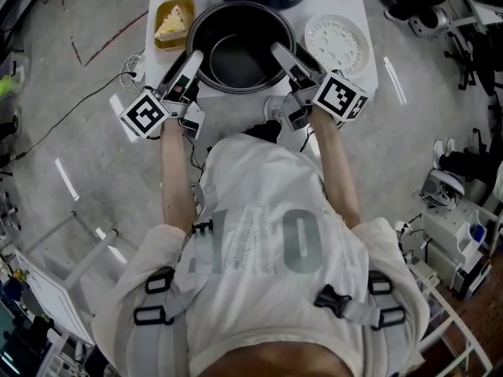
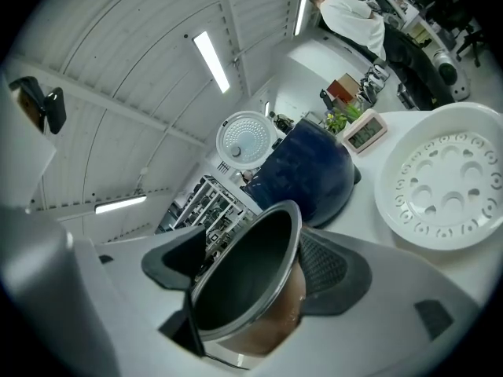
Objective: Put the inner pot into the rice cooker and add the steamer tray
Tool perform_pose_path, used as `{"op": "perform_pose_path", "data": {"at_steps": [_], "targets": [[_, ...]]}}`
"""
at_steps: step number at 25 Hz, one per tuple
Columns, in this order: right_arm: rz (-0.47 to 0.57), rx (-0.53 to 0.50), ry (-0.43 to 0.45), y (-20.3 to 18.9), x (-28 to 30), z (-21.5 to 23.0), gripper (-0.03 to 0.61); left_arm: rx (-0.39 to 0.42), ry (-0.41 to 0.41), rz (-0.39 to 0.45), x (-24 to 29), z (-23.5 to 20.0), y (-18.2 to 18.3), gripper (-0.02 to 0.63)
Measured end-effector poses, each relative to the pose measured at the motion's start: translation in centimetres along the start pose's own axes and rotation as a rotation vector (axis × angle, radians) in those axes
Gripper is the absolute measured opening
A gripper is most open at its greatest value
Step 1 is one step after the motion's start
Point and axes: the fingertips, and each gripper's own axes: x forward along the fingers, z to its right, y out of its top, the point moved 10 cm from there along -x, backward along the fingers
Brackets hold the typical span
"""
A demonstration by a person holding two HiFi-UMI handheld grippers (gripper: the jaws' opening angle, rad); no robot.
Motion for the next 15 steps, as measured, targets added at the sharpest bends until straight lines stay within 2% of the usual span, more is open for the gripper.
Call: {"op": "perform_pose_path", "data": {"at_steps": [3,7,10,15], "targets": [[0.002,-0.038,0.015,0.7,-0.1,-0.9,0.364,0.031,-0.051,0.025,0.3,1.1,0.9,0.296],[0.035,-0.046,0.043,2.1,0.3,-2.9,0.364,0.058,-0.092,0.061,0.2,2.9,2.6,0.296],[0.052,-0.095,0.062,3.4,0.9,-4.5,0.364,0.093,-0.11,0.086,0.1,4.1,3.9,0.296],[0.116,-0.183,0.07,5.6,1.6,-6.9,0.364,0.248,-0.108,0.072,0.6,6.7,5.8,0.296]]}}
